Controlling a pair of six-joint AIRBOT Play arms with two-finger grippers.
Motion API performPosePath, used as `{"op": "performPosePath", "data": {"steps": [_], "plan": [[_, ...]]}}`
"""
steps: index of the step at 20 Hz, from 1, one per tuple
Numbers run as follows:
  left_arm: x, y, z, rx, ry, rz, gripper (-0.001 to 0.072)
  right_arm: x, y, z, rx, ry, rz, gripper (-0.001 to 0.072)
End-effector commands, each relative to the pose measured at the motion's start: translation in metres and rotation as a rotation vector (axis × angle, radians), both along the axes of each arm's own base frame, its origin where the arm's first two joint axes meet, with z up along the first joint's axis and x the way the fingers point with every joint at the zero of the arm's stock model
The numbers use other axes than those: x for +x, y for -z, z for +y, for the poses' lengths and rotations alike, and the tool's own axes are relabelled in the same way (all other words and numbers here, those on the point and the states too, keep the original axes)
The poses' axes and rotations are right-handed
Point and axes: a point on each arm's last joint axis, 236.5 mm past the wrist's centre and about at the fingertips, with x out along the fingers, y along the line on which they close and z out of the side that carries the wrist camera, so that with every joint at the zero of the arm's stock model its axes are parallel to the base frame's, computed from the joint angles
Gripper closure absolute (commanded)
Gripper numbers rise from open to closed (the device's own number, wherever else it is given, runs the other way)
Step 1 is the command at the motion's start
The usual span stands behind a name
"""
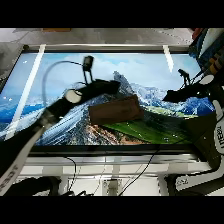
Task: Fold the clothes and pants, and hang the long-sleeved shirts on hangers.
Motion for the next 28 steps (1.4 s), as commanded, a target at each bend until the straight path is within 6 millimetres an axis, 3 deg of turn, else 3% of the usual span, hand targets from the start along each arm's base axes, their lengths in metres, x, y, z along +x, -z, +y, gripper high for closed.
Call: {"op": "performPosePath", "data": {"steps": [1,3,6,11,18,20,21,23,25,28], "plan": [[-0.004,-0.051,0.06,0.106,-0.035,-0.135,-0.0013,0.011,0.011,0.037,0.225,0.05,0.008,0.001],[-0.01,-0.073,0.088,0.133,-0.061,-0.174,-0.0013,0.014,0.032,0.057,0.169,0.031,0.032,0.001],[-0.017,-0.087,0.112,0.141,-0.079,-0.182,-0.0013,0.019,0.058,0.089,0.094,0.034,0.06,0.001],[-0.03,-0.074,0.109,0.165,-0.019,-0.122,-0.0013,0.0,0.098,0.126,0.057,0.018,0.195,0.0011],[-0.033,-0.06,0.109,0.211,0.008,-0.097,-0.0013,-0.045,0.094,0.175,0.115,-0.184,0.284,0.0032],[-0.033,-0.06,0.109,0.212,0.008,-0.097,-0.0013,-0.045,0.097,0.189,0.093,-0.205,0.259,0.0056],[-0.033,-0.06,0.109,0.212,0.008,-0.097,-0.0013,-0.041,0.098,0.196,0.082,-0.203,0.234,0.0201],[-0.033,-0.06,0.11,0.218,0.008,-0.099,-0.001,-0.034,0.098,0.21,0.065,-0.208,0.187,0.0697],[-0.031,-0.051,0.119,0.309,0.003,-0.113,0.0051,-0.029,0.087,0.216,0.071,-0.228,0.164,0.0691],[-0.032,-0.024,0.151,0.585,0.01,-0.125,0.0227,-0.021,0.047,0.206,0.1,-0.26,0.15,0.0691]]}}
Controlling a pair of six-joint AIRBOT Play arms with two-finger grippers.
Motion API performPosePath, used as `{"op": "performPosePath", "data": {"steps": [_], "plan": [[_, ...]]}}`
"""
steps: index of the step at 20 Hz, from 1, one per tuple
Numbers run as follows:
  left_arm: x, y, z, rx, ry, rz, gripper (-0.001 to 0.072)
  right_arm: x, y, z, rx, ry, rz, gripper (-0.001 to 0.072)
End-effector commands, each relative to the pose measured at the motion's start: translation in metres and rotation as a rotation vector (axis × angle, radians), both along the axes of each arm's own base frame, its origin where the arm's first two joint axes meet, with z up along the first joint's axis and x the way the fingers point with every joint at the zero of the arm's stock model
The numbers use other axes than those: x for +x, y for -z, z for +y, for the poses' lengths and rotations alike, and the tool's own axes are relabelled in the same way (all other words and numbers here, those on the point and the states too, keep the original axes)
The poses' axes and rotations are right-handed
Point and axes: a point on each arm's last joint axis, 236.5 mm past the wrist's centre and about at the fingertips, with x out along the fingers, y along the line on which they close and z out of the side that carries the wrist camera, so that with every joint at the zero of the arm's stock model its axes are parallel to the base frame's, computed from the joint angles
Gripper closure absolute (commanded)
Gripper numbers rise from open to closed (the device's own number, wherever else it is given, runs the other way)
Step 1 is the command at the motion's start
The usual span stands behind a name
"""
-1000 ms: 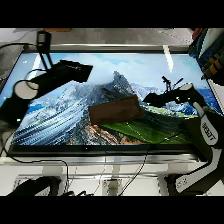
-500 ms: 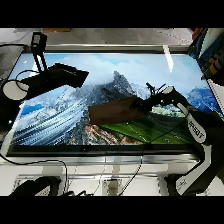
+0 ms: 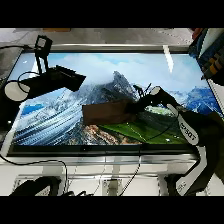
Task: Fold the clothes and pants, and hang the long-sleeved shirts on hangers.
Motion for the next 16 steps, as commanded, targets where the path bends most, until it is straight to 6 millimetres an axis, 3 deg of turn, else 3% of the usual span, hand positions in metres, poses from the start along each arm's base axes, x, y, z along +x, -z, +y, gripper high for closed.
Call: {"op": "performPosePath", "data": {"steps": [1,3,5,8,12,16], "plan": [[-0.002,0.029,0.037,0.299,-0.009,-0.003,0.0241,0.009,-0.046,-0.008,0.039,-0.008,-0.014,0.0691],[-0.005,0.037,0.049,0.383,-0.009,0.01,0.0234,0.022,-0.082,-0.043,0.006,0.066,-0.048,0.0691],[-0.005,0.038,0.05,0.387,-0.009,0.013,0.0234,0.026,-0.122,-0.091,-0.049,0.154,-0.088,0.0691],[-0.005,0.038,0.049,0.386,-0.009,0.014,0.0234,0.009,-0.176,-0.174,-0.177,0.287,-0.15,0.0691],[-0.005,0.038,0.049,0.386,-0.009,0.013,0.0234,-0.046,-0.229,-0.307,-0.445,0.573,-0.184,0.0691],[-0.004,0.038,0.049,0.386,-0.009,0.012,0.0234,-0.125,-0.268,-0.427,-0.702,0.893,-0.175,0.0691]]}}
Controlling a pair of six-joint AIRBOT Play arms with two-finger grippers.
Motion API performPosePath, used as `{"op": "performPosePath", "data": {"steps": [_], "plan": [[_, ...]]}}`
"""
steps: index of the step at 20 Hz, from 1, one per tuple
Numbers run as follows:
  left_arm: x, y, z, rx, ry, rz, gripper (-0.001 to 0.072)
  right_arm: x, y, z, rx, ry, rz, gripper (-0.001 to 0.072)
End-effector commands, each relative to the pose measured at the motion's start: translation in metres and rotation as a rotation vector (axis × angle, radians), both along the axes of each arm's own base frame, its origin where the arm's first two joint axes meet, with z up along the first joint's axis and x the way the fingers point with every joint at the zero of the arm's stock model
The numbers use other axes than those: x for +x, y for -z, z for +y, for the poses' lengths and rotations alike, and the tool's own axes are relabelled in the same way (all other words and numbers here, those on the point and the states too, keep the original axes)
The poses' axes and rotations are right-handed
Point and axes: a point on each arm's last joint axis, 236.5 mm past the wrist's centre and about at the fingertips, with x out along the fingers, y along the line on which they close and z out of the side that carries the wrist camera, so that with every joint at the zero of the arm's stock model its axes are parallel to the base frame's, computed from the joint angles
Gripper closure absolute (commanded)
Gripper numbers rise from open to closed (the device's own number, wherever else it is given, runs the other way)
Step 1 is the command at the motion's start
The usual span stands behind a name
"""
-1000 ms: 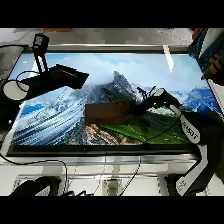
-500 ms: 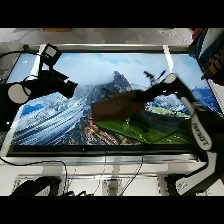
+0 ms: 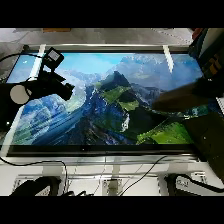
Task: Fold the clothes and pants, and hang the long-sleeved shirts on hangers.
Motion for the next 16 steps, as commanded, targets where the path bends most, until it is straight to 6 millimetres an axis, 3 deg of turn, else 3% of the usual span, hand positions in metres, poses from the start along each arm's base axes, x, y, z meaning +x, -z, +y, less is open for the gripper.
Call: {"op": "performPosePath", "data": {"steps": [1,3,7,9,12,13,14,15,16], "plan": [[0.0,0.0,0.001,0.006,-0.001,-0.001,0.0234,-0.089,-0.03,-0.106,-0.201,0.339,0.052,0.0691],[0.0,0.0,0.001,0.007,-0.001,-0.001,0.0234,-0.13,-0.021,-0.132,-0.173,0.459,0.129,0.0691],[0.0,0.0,0.001,0.007,-0.001,-0.002,0.0234,-0.207,0.019,-0.144,-0.064,0.621,0.344,0.0691],[0.0,0.0,0.001,0.006,-0.001,-0.001,0.0234,-0.226,0.037,-0.144,-0.024,0.662,0.399,0.0691],[0.0,0.0,0.001,0.006,-0.001,-0.001,0.0234,-0.234,0.057,-0.137,0.022,0.661,0.443,0.0688],[0.0,0.0,0.001,0.006,-0.001,-0.001,0.0234,-0.232,0.061,-0.137,0.024,0.658,0.438,0.0586],[0.0,0.0,0.001,0.007,-0.001,-0.002,0.0234,-0.229,0.064,-0.134,0.039,0.655,0.43,0.0223],[0.0,0.0,0.001,0.006,-0.001,-0.001,0.0234,-0.224,0.064,-0.133,0.052,0.649,0.414,0.0021],[0.0,0.0,0.001,0.007,-0.001,-0.001,0.0234,-0.216,0.064,-0.132,0.063,0.644,0.382,0.0018]]}}
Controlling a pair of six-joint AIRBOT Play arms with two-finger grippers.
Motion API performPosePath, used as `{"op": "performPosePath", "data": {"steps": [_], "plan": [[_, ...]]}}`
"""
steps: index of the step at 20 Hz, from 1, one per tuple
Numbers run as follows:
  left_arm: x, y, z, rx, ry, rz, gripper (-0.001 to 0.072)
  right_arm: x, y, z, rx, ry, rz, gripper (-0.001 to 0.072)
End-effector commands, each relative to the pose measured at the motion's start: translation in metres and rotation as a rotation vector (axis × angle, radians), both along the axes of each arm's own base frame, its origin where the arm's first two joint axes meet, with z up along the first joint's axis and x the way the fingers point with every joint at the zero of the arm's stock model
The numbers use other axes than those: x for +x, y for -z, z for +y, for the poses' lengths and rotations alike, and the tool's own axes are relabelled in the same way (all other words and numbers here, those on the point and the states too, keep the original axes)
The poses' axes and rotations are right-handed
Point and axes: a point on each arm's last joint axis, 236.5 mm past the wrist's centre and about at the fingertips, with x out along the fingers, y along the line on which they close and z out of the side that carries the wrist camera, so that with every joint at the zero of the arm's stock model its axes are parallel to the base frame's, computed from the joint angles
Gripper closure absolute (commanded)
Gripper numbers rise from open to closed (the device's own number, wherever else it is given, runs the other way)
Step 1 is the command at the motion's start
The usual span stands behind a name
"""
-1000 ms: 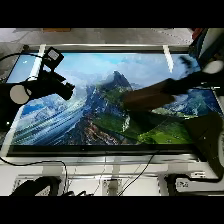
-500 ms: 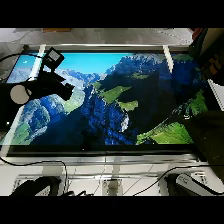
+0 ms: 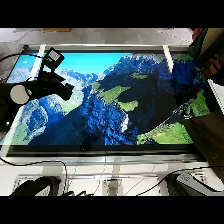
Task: Fold the clothes and pants, and hang the long-sleeved shirts on hangers.
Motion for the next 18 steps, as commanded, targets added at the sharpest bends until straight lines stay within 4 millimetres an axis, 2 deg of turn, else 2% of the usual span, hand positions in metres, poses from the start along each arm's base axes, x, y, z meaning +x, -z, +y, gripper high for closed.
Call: {"op": "performPosePath", "data": {"steps": [1,3,4,5,6,7,8,9,11,12,14,17,18], "plan": [[0.0,0.0,0.0,0.0,0.0,0.0,0.0234,0.015,0.007,0.004,0.027,0.001,-0.071,0.0019],[0.0,0.0,0.0,0.0,0.0,-0.001,0.0234,0.038,0.003,0.002,0.016,-0.01,-0.172,0.0035],[0.0,0.0,0.0,0.0,0.0,-0.001,0.0234,0.054,0.0,0.007,0.033,-0.027,-0.233,0.0082],[0.0,0.0,0.0,0.0,0.0,-0.001,0.0234,0.072,-0.003,0.017,0.054,-0.072,-0.286,0.0252],[0.0,0.0,0.0,0.0,0.0,-0.001,0.0234,0.093,-0.007,0.032,0.078,-0.153,-0.338,0.0356],[0.0,0.0,0.0,0.0,0.0,-0.001,0.0234,0.113,-0.01,0.05,0.096,-0.253,-0.373,0.0366],[0.0,0.0,0.0,0.0,0.0,-0.001,0.0234,0.134,-0.013,0.073,0.107,-0.373,-0.4,0.0415],[0.0,0.0,0.0,0.0,0.0,-0.001,0.0234,0.152,-0.015,0.097,0.115,-0.49,-0.406,0.0524],[0.0,0.0,0.0,0.0,0.0,-0.001,0.0234,0.183,-0.014,0.141,0.076,-0.714,-0.392,0.069],[0.0,0.0,0.0,0.0,0.0,-0.001,0.0234,0.191,-0.011,0.156,0.033,-0.803,-0.349,0.069],[0.0,0.0,0.0,0.0,0.0,-0.001,0.0234,0.2,-0.006,0.171,-0.077,-0.92,-0.255,0.0691],[0.0,0.0,0.0,0.0,0.0,-0.001,0.0234,0.203,-0.008,0.165,-0.237,-0.841,-0.147,0.0691],[0.0,0.0,0.0,0.0,0.0,-0.001,0.0234,0.205,-0.008,0.171,-0.242,-0.851,-0.146,0.0691]]}}
